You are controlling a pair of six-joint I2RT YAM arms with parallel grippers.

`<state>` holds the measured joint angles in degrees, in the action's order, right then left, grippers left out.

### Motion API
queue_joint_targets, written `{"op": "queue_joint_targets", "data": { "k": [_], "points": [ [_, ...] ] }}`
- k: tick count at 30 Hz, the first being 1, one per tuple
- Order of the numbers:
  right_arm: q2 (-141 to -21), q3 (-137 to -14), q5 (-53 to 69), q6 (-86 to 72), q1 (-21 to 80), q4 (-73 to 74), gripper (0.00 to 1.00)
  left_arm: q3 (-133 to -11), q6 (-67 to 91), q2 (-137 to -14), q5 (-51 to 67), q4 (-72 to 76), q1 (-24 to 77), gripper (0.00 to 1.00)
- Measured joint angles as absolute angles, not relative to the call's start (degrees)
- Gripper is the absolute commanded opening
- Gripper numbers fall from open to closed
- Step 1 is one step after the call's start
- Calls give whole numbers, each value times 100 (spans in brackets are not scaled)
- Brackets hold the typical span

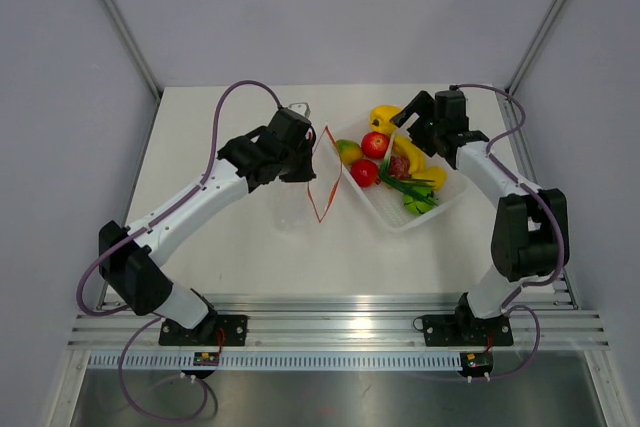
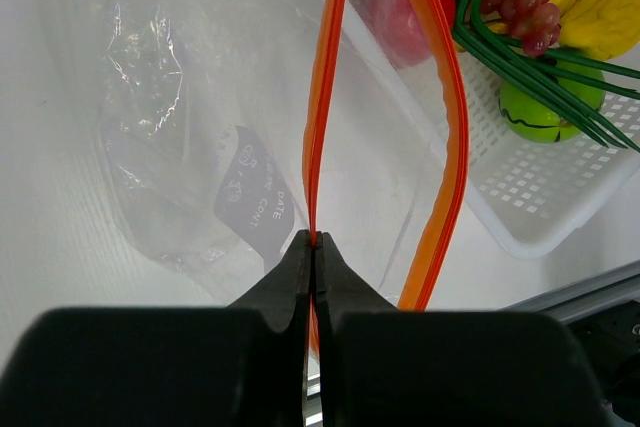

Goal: Place the food in the zip-top bag and seal the zipper
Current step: Pick up the fake vegetable from the bin.

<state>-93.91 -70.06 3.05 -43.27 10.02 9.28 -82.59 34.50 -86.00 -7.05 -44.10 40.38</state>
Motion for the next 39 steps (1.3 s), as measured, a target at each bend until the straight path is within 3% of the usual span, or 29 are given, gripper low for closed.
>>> {"op": "queue_joint_targets", "data": {
  "k": [14, 39],
  "points": [
    [-10812, -7620, 862, -5603, 899, -161, 98, -8259, 3282, -8600, -663, -4449, 4029, 0],
    [-11528, -7970, 1232, -6119, 899, -631, 96, -8259, 3210, -8600, -646, -4453, 3979, 0]
  ]
}}
